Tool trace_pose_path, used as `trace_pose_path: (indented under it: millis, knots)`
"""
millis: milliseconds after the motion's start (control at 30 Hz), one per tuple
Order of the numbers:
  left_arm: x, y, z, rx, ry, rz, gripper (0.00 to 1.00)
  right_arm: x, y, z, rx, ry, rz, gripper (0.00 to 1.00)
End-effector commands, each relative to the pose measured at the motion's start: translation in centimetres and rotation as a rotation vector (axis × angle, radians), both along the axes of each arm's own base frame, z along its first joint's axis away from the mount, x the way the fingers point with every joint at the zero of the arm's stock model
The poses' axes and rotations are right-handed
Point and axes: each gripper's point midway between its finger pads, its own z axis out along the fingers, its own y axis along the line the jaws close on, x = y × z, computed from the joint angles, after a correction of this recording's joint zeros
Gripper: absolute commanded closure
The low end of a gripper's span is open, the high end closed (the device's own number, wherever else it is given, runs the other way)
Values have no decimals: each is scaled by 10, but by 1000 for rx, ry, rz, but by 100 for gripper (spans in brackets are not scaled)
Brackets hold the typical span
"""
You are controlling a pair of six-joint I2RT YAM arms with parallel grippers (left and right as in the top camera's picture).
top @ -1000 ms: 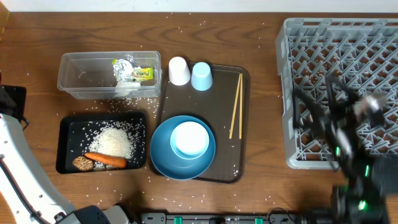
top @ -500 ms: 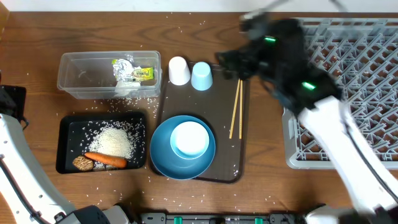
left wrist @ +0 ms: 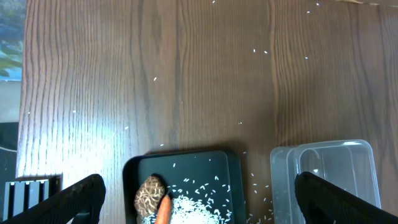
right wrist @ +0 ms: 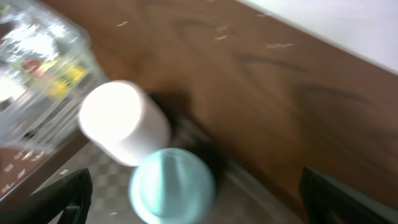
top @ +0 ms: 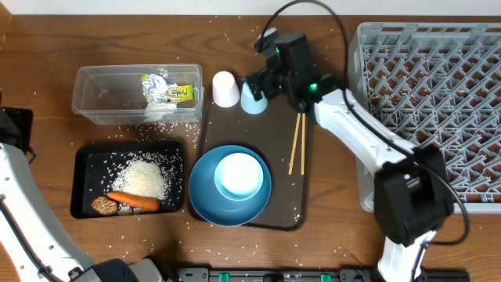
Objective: Sort waste into correct bins and load items into the dishwasher rack
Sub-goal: 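Reach the right gripper to the light-blue cup and grasp it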
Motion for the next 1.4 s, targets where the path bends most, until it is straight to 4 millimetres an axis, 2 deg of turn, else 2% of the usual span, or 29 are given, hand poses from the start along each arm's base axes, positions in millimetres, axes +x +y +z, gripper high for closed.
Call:
trace_pose_path:
  millis: [0, 133, 300, 367, 567, 733, 833, 933, 1067, 1167, 1267, 1367]
  knots:
    - [-1, 1, 1, -2, 0, 2, 2, -12, 30, -9, 41, 18, 160, 2]
    - [-1, 1, 1, -2, 0, 2, 2, -10, 31, -36, 1, 43, 142, 3]
    - [-1, 1, 1, -1, 0, 1, 2, -9, 30, -57, -15, 74, 139, 3]
    - [-1, 1, 1, -2, 0, 2, 2, -10, 29, -64, -23, 87, 137, 7]
    - [-1, 1, 1, -1, 0, 2, 2, -7, 25, -69, -54, 82, 107, 17]
    - [-1, 1, 1, -2, 0, 2, 2, -4, 14, -74, -87, 87, 70, 17]
    - [-1, 1, 1, -2, 0, 2, 2, -7, 14, -77, -90, 102, 76, 25]
    - [-1, 1, 1, -2, 0, 2, 2, -8, 16, -77, -87, 104, 75, 33]
    - [-1, 1, 1, -2, 0, 2, 2, -7, 17, -76, -79, 102, 68, 36]
    - [-1, 1, 1, -2, 0, 2, 2, -5, 18, -74, -67, 98, 60, 43]
    - [-1, 1, 1, -1, 0, 1, 2, -2, 17, -63, -46, 85, 38, 51]
    - [-1, 1, 1, -2, 0, 2, 2, 2, 10, -40, -17, 64, 8, 55]
